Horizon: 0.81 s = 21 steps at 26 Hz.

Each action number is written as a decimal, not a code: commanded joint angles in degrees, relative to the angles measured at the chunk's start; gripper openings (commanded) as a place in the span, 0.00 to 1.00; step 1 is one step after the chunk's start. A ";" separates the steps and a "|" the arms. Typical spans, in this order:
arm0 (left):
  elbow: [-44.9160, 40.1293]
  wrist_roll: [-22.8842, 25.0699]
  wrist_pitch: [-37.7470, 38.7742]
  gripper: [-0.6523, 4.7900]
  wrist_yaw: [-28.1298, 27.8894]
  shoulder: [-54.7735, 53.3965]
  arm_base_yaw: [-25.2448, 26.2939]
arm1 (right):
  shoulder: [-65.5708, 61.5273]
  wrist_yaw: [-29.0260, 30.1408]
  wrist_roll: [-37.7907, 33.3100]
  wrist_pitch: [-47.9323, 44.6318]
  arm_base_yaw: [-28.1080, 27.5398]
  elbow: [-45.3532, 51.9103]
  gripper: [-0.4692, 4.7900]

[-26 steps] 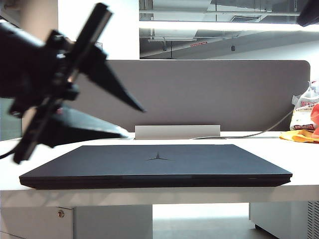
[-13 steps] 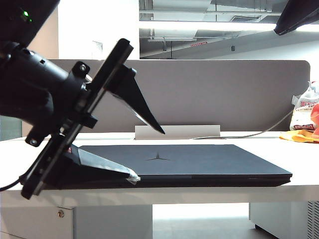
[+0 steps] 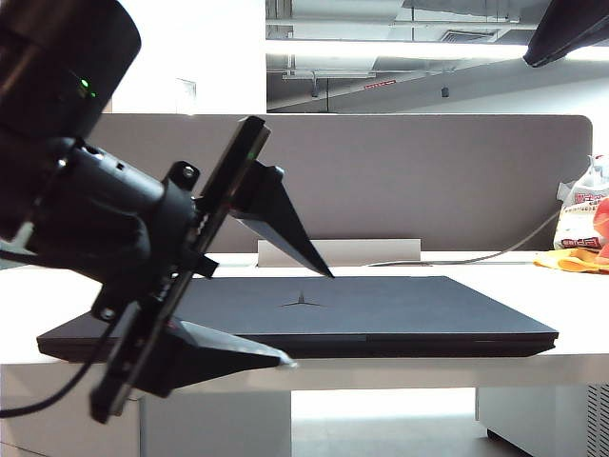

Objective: Open the lid of the laptop and use the keypad to enter the password "123".

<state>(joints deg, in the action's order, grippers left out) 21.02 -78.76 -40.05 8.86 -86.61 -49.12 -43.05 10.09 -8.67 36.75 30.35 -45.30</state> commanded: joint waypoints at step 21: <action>6.12 -2.97 -5.75 0.50 -1.57 -10.10 0.24 | 0.09 -0.07 1.44 -0.55 0.00 -0.13 0.07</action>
<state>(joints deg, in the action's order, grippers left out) 26.33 -81.93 -45.12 6.92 -96.16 -48.95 -43.05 10.09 -7.44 36.82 30.30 -45.30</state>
